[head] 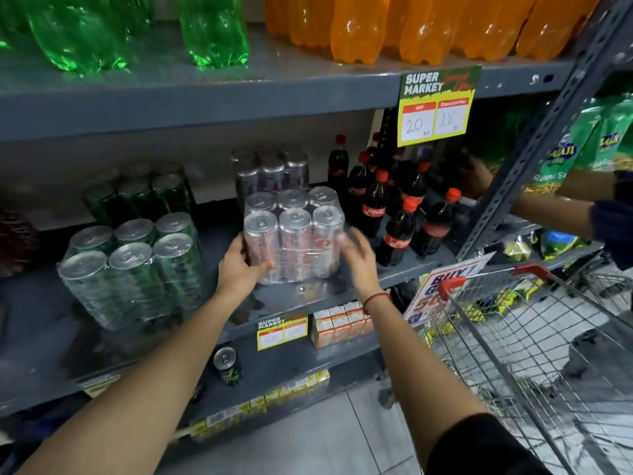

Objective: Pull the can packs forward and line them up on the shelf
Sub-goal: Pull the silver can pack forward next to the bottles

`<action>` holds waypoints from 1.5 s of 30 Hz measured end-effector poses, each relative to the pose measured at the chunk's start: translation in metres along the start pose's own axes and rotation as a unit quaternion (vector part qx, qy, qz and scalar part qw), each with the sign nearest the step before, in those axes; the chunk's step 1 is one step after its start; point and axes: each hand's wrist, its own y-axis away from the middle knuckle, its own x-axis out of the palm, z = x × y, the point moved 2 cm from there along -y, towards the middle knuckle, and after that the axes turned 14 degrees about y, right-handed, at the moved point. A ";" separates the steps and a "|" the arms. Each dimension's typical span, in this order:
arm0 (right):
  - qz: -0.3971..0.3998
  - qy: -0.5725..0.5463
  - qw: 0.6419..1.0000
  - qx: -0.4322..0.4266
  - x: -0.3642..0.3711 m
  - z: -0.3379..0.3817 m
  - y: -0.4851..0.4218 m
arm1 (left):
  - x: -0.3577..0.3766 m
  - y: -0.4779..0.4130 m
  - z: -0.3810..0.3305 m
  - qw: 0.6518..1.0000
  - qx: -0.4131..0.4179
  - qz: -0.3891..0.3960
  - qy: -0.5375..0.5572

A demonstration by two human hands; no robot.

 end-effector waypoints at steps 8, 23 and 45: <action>0.067 0.126 0.989 -0.031 0.013 0.098 -0.046 | 0.043 0.089 -0.033 0.978 0.017 -0.127 0.163; -0.160 0.100 0.972 -0.138 0.031 0.039 0.025 | 0.049 0.004 -0.024 0.973 -0.081 0.012 0.214; 0.088 0.253 0.963 -0.035 0.028 0.077 -0.089 | 0.089 0.088 -0.014 0.998 -0.033 -0.020 0.053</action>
